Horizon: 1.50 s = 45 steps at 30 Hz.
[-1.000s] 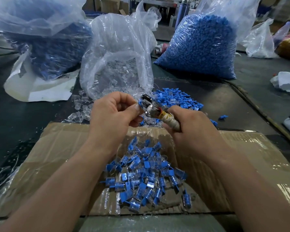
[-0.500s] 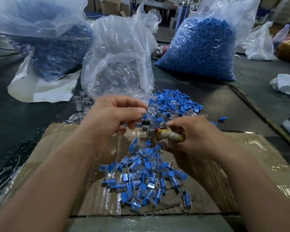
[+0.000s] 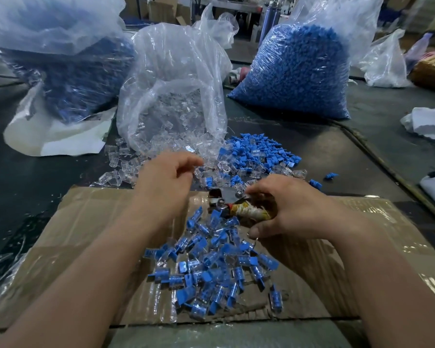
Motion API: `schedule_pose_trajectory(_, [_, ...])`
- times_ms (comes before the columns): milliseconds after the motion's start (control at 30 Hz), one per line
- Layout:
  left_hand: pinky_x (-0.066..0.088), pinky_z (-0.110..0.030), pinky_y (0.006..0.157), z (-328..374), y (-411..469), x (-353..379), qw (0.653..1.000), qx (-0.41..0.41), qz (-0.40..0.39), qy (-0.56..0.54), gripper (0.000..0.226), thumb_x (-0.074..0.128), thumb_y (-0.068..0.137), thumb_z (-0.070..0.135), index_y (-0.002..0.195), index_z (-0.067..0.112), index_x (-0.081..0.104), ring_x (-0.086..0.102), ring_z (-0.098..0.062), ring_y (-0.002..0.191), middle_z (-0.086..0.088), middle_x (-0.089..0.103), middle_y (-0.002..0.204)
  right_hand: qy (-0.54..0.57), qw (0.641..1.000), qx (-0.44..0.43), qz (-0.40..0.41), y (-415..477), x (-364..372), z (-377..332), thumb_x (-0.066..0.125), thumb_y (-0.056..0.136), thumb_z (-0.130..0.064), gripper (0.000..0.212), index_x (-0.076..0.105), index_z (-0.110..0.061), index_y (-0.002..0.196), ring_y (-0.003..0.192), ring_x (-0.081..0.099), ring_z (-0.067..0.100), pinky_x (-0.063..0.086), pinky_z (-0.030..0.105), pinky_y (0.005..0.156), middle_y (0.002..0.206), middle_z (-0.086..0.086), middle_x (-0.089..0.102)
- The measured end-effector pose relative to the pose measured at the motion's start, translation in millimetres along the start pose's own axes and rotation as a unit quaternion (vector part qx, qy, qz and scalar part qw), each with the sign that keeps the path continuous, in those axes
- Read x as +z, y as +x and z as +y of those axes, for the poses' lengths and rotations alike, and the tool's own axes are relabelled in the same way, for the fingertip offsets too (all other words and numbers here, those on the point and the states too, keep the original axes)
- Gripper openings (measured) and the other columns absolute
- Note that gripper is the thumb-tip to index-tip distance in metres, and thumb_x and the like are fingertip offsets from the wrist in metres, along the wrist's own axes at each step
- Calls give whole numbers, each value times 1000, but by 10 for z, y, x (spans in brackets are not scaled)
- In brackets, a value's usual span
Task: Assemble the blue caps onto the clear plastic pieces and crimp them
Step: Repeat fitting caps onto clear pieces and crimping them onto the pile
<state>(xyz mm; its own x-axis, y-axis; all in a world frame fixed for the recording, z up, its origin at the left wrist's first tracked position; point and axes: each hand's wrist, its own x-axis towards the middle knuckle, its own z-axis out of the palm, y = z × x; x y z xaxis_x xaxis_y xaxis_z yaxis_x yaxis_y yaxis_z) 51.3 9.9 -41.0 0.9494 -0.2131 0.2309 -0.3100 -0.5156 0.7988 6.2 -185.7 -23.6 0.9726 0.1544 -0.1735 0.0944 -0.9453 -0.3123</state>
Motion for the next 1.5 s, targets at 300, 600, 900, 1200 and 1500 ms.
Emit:
schedule_pose_trajectory(300, [18,-33,109,-187,89,115,965,8,-170,201,53,37,91,7,134,38,43,27,-17,130,6,35,140,-4,1000,-10,-24,-35,-20,-7,74,63,-54,78,44,-29,130,106,41,9,38,29,91,116,-10,45])
schedule_pose_trajectory(600, [19,-38,114,-167,112,148,954,13,-190,231,52,36,91,10,133,39,44,27,-21,135,3,33,147,-13,1000,-5,-20,-36,-24,-26,74,63,-53,74,46,-30,127,106,43,9,40,33,93,114,-11,44])
schedule_pose_trajectory(900, [45,-28,85,-126,53,99,977,-26,-42,207,30,50,88,9,104,24,70,53,-8,83,5,68,108,-13,1000,-2,-19,-25,-12,-23,75,63,-53,73,45,-32,127,104,42,8,40,31,92,114,-12,44])
schedule_pose_trajectory(1200, [38,-14,72,-79,32,69,987,-47,0,153,18,56,90,11,95,20,70,52,-4,69,4,64,90,-15,1000,-4,-23,-35,-14,-22,74,64,-54,75,43,-31,129,104,41,7,38,28,90,113,-13,42])
schedule_pose_trajectory(1500, [55,-33,74,-19,16,16,990,-106,-2,-90,23,56,88,3,94,25,61,61,-14,85,3,62,93,-18,1000,-7,-23,-34,-13,-3,73,65,-54,74,42,-33,129,104,39,6,37,28,90,111,-15,41])
